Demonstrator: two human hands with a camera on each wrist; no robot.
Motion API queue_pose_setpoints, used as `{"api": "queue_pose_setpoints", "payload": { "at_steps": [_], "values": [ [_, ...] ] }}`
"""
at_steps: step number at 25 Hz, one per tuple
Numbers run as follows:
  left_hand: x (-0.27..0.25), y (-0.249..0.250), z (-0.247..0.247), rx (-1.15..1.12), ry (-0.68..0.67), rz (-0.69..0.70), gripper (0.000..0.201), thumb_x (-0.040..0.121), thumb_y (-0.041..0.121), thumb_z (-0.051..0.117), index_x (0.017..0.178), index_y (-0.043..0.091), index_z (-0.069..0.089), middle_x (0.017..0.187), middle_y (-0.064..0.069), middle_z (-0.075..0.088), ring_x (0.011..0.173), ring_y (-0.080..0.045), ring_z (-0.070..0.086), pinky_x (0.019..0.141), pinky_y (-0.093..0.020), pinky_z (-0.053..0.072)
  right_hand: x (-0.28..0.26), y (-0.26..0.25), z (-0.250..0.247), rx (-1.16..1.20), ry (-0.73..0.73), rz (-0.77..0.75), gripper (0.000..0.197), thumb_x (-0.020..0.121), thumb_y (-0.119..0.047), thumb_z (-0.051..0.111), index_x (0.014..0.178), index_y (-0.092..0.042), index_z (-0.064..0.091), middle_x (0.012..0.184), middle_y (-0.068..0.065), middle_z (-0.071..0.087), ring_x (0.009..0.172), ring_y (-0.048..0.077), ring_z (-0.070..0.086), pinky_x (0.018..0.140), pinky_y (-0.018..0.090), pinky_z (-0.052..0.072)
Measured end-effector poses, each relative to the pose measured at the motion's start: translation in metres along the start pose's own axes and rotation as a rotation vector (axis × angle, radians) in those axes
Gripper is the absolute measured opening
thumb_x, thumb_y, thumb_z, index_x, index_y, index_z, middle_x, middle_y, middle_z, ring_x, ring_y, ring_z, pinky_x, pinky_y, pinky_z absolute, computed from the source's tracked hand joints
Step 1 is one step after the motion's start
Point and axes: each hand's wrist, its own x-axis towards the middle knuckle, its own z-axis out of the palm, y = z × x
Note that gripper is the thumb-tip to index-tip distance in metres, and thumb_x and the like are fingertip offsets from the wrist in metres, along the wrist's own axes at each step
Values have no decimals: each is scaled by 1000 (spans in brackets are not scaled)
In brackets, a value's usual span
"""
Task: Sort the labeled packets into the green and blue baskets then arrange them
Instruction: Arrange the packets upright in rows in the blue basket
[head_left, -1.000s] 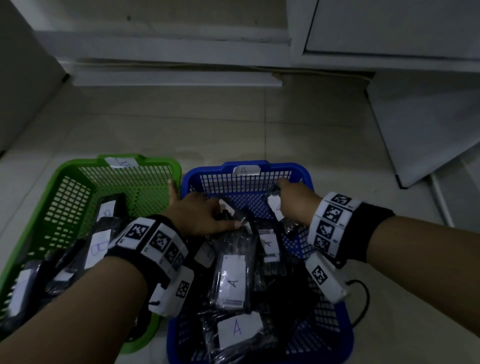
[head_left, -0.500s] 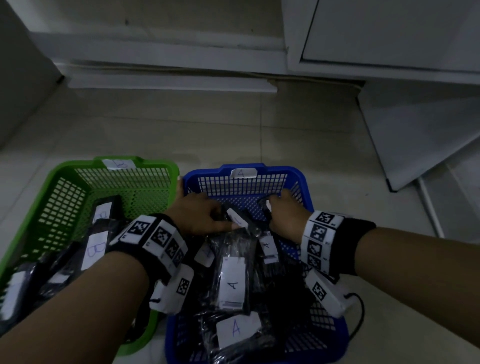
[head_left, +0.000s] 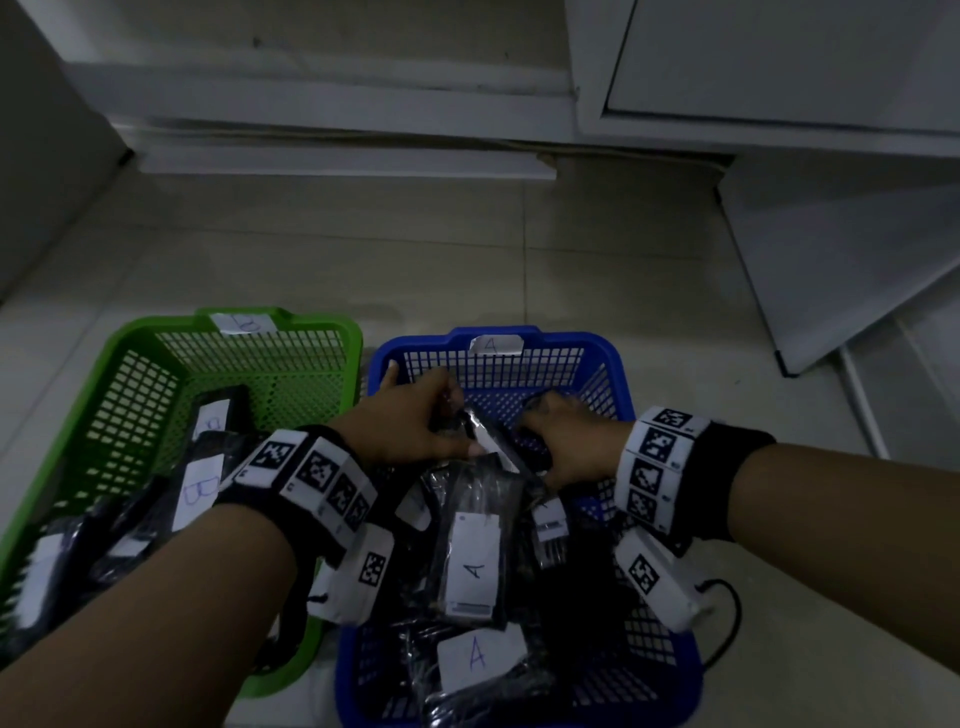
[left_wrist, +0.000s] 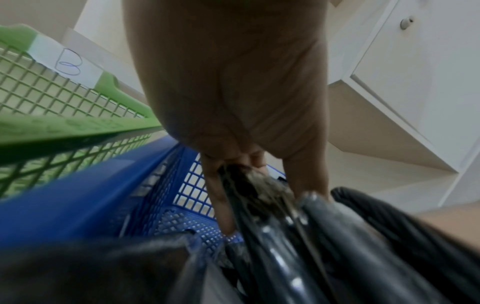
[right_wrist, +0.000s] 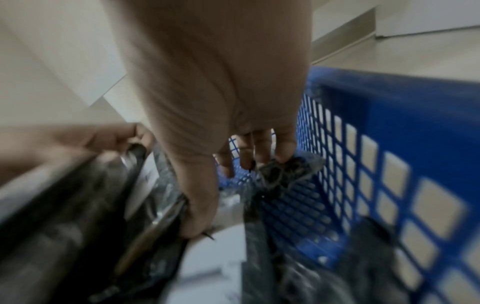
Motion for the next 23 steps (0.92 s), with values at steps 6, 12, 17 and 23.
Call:
{"api": "queue_pose_setpoints", "payload": {
  "at_steps": [6,12,17,23],
  "values": [
    [-7,4,-6,42,-208,26,40,87,51,56,118,26,59,114,6,61,105,-12,57,91,-23,44,-5,-8,2,58,-33,35,70,71,-40,77,127,-10,48,131,12,36,122,28,37,95,32,43],
    [-13,7,-3,15,-188,-10,34,86,49,59,111,27,55,101,9,58,94,-9,57,75,-18,43,-16,3,-1,609,-60,42,63,73,-28,79,126,-20,47,122,2,53,97,21,60,65,25,52],
    [-17,6,-5,-68,-119,3,27,82,43,67,100,23,62,93,7,64,78,-2,59,65,-14,43,-21,0,-6,962,95,120,44,82,-13,70,123,-15,53,103,7,64,85,23,66,67,34,57],
    [-16,8,-5,-11,-100,3,26,85,38,65,98,16,61,97,-1,66,90,-16,62,80,-30,50,-20,4,-18,663,223,299,38,83,-20,65,112,4,63,114,24,64,93,29,63,72,29,47]
  ]
}}
